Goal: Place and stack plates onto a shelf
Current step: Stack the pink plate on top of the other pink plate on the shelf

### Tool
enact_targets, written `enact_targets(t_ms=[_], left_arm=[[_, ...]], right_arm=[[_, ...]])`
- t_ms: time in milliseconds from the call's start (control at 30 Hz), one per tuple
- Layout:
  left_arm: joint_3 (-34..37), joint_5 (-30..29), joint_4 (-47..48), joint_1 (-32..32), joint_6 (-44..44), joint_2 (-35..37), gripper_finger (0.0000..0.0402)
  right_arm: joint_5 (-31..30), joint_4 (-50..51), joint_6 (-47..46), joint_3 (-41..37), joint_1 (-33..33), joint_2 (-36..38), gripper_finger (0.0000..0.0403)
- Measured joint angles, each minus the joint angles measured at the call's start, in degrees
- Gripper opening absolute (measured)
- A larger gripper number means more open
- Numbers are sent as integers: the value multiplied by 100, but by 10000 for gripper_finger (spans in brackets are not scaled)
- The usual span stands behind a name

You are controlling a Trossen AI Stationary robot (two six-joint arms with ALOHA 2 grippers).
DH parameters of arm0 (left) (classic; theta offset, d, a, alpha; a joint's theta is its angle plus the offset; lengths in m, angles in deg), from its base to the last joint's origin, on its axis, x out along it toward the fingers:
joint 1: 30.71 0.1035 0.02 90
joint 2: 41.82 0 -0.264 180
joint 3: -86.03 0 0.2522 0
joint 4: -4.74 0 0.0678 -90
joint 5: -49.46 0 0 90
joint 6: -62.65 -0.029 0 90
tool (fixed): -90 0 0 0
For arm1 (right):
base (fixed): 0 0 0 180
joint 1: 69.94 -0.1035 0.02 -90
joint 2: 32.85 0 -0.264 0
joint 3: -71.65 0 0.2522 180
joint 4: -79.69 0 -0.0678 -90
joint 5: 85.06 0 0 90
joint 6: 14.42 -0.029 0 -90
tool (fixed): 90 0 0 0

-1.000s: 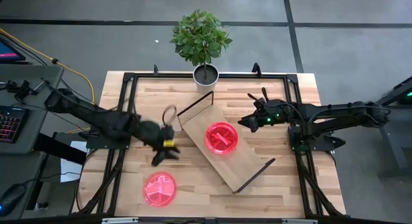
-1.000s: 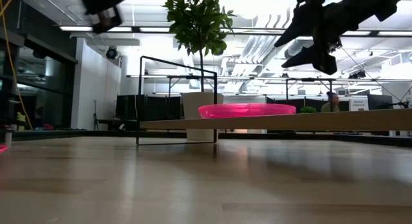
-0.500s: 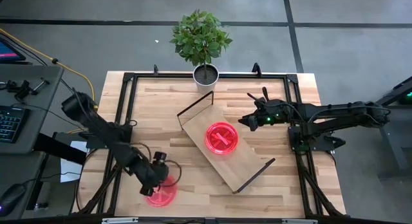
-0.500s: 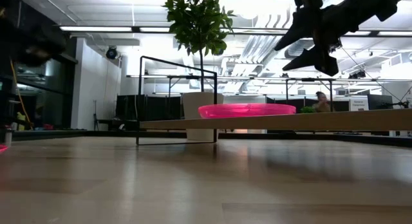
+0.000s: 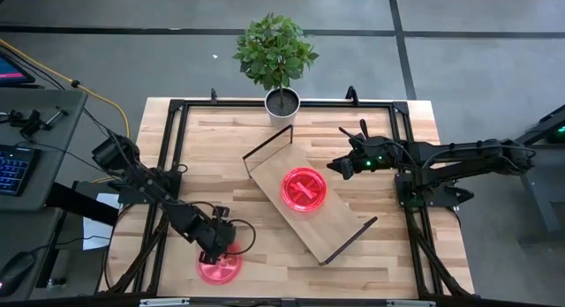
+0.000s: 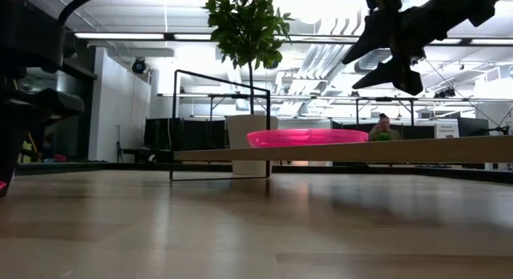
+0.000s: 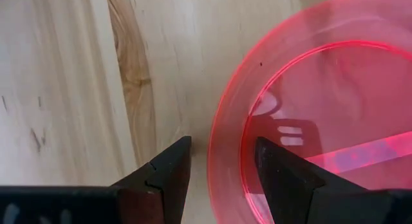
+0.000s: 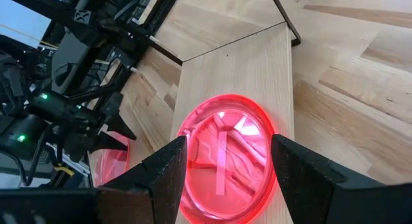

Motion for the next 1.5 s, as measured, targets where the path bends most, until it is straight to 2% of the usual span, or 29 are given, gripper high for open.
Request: enact_targets(t_ms=[100,200,267,367,433,533,600,767,900,1000,1133,1267,1400,1500], left_arm=[[165,191,-222,9,104,15,159],[207,246,-315,12,136,18,136],[209,306,-356,35,107,22,104],[222,504,-405,173,197,117,36],[243,852,-391,317,296,292,11],[231,1262,-262,591,494,837,8],[119,1294,28,730,487,1350,3],[-267,740,404,1327,446,2517,1],[-561,172,144,2038,450,2820,1],[-650,-144,-305,2480,649,2676,1],[-653,-813,-1143,2749,1413,2226,0],[-653,-1496,-1848,2658,2491,1768,0],[-650,-2161,-1846,2398,3581,1416,0],[-553,-2589,-1764,2242,4788,1195,0]], right_arm=[[0,0,2,0,0,0,209],[1,2,2,0,0,0,209],[0,35,2,0,0,0,209],[0,77,2,0,0,0,209],[0,114,0,0,0,0,209],[2,111,-80,0,0,-1,209],[4,113,-116,0,0,0,209],[11,127,20,0,0,-2,209],[33,131,50,0,0,-2,209],[55,164,35,0,0,-2,209],[56,222,69,0,0,0,209],[57,294,100,0,0,4,209],[47,389,157,0,2,60,209],[-77,429,146,0,0,105,209]])
